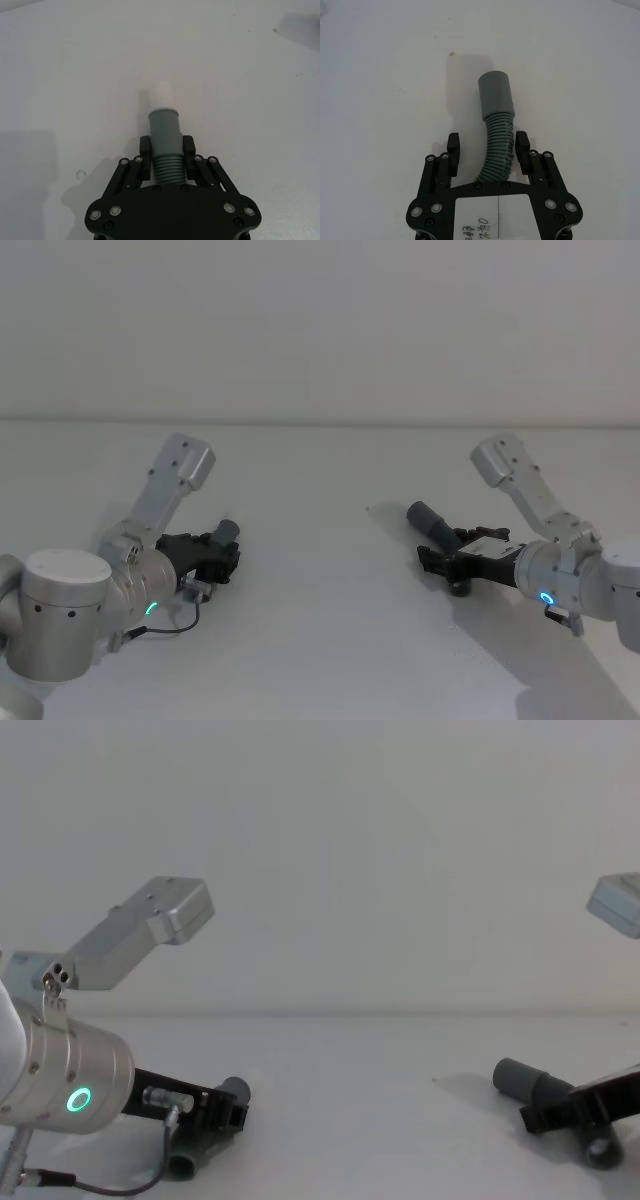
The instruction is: Use both hands to pick up one end of the pipe from the table, align the ends, and insert them.
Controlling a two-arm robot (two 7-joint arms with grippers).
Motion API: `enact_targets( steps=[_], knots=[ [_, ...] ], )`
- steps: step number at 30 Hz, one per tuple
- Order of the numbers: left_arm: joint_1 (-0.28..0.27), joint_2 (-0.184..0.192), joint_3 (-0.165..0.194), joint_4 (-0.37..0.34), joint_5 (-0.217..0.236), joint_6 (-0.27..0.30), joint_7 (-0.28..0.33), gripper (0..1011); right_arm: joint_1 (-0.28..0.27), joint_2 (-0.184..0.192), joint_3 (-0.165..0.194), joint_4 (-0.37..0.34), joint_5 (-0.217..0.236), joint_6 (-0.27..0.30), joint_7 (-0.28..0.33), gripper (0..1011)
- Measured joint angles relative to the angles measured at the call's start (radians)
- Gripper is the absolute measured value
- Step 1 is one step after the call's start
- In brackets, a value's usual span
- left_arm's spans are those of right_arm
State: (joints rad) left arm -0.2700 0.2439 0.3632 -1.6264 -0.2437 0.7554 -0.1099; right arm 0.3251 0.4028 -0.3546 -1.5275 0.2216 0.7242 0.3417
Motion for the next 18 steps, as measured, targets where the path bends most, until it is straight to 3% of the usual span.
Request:
enact_targets(
  steps=[18],
  knots=[
    [0.0,0.0,0.0,-0.001,0.0,0.0,0.0,367,-0.001,0.0,0.0,0.001,-0.001,0.0,-0.001,537]
  ],
)
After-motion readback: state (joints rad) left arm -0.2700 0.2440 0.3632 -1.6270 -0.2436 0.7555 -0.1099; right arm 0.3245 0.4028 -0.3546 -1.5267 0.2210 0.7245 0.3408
